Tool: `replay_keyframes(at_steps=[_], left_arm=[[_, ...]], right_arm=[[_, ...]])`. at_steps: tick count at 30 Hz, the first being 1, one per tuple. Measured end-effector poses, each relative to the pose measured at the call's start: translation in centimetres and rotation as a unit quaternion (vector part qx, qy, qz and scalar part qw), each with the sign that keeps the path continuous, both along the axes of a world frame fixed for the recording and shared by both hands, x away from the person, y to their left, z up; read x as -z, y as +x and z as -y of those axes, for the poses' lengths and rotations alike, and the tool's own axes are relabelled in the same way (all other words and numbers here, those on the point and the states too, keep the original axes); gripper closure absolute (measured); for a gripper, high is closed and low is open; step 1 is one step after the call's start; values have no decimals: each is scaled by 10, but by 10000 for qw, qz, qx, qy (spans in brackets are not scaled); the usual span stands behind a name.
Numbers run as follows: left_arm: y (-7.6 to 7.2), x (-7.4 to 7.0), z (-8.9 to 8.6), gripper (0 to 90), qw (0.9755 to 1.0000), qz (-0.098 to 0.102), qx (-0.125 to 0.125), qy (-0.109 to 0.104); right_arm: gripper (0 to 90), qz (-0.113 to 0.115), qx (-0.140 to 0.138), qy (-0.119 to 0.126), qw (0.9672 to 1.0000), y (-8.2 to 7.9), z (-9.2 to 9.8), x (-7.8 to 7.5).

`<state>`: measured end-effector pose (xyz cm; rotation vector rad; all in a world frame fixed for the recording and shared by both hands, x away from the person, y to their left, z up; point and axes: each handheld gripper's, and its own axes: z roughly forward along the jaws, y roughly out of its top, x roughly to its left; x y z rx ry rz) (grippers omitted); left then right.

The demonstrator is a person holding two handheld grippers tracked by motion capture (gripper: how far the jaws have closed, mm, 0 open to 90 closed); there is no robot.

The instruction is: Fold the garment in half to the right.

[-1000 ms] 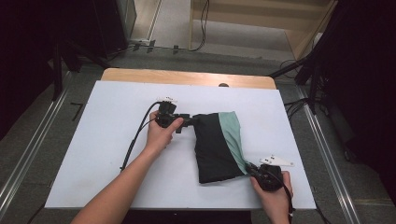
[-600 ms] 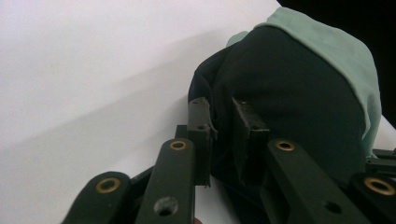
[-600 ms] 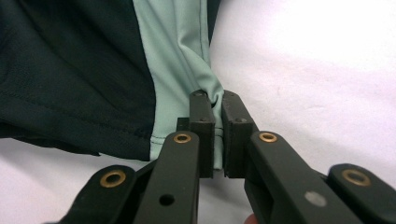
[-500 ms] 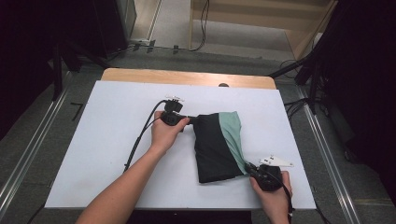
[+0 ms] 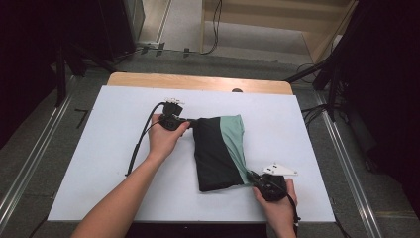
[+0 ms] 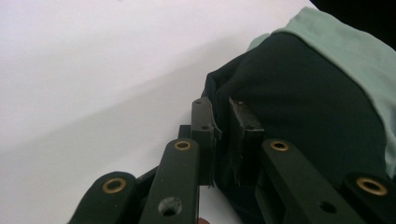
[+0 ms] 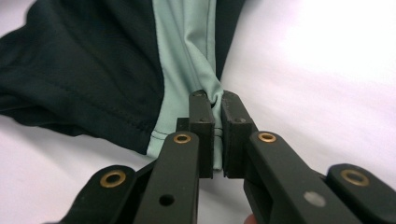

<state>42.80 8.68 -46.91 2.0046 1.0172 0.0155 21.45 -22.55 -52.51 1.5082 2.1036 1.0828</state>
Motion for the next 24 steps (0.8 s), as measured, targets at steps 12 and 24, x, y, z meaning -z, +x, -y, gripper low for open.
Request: replay_keyframes(at_steps=[12, 24], left_arm=[[17, -2, -32, 816, 9992, 72, -369, 165], [29, 4, -42, 816, 9977, 113, -575, 331]], right_arm=[[840, 131, -544, 63, 9984, 13, -39, -2], [840, 175, -798, 153, 9965, 25, -64, 0]])
